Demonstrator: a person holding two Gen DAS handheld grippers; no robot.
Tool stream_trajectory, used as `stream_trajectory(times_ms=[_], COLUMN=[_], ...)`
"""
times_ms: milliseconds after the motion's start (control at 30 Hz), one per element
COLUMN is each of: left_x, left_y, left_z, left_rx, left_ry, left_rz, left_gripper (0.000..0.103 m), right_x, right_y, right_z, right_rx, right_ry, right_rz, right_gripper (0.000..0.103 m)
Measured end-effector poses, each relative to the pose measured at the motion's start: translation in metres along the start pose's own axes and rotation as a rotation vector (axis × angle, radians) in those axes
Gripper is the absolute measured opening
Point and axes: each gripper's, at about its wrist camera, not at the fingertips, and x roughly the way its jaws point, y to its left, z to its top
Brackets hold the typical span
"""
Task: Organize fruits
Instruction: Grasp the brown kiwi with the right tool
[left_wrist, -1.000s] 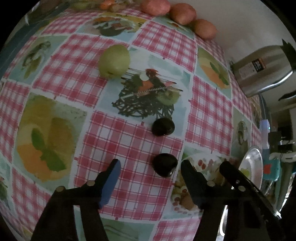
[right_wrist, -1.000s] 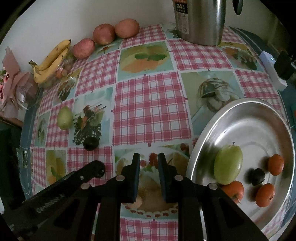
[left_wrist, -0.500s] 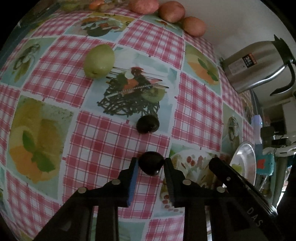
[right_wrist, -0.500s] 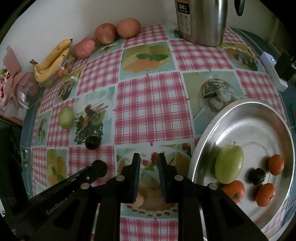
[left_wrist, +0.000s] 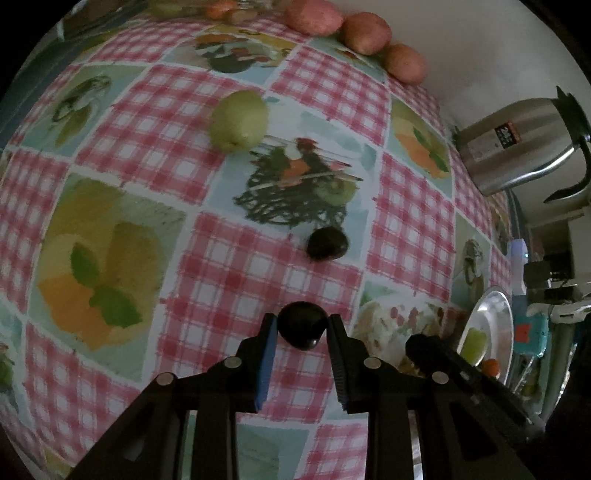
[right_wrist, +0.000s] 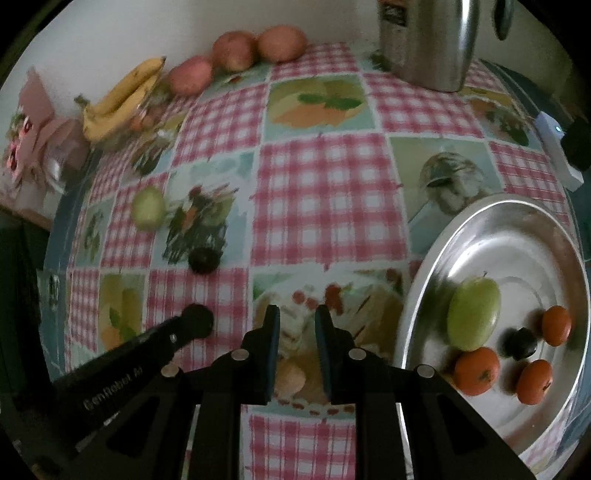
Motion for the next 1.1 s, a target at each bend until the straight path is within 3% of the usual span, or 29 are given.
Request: stream_trajectory(times_ms=[300, 533, 633, 700, 733, 900, 1100], left_x=[-0.007, -0.005, -0.003, -0.001, 0.000, -0.001, 0.001], left_y=[0.010, 0.012, 0.009, 0.008, 0.009, 0.016, 0.007], left_z=[-0.012, -0.013, -0.011, -0.008, -0.007, -0.006, -0.003], left_rx=[0.001, -0.005, -0.004, -0.007, -0.013, -0.035, 0.008], left_ry=[0.006, 0.024, 0.029, 0.030, 0.032, 0.032, 0.024], left_rz=[0.030, 0.031, 0.044, 0.058, 0.064, 0.065, 0.098], left_gripper=[0.030, 0.030, 0.036, 0.052, 0.055, 0.058, 0.057], right_x=[0.013, 0.014, 0.018, 0.022, 0.023, 0.026, 0.032], right_y=[0.024, 0.024, 0.024, 0.023, 0.022, 0.020, 0.025], right_z=[-0.016, -0.021, -0.021, -0.022, -0.023, -0.025, -0.025], right_rx=[-0.088, -0.108, -0.110, -0.112, -0.113, -0.134, -0.151], right_ry=[0.078, 0.082, 0.098, 0.112, 0.116, 0.128, 0.140], right_rz=[-0.025, -0.071, -0.085, -0.094, -0.096, -0.105, -0.100], right_gripper=[0.021, 0.030, 0.035, 0.035, 0.035, 0.035, 0.035])
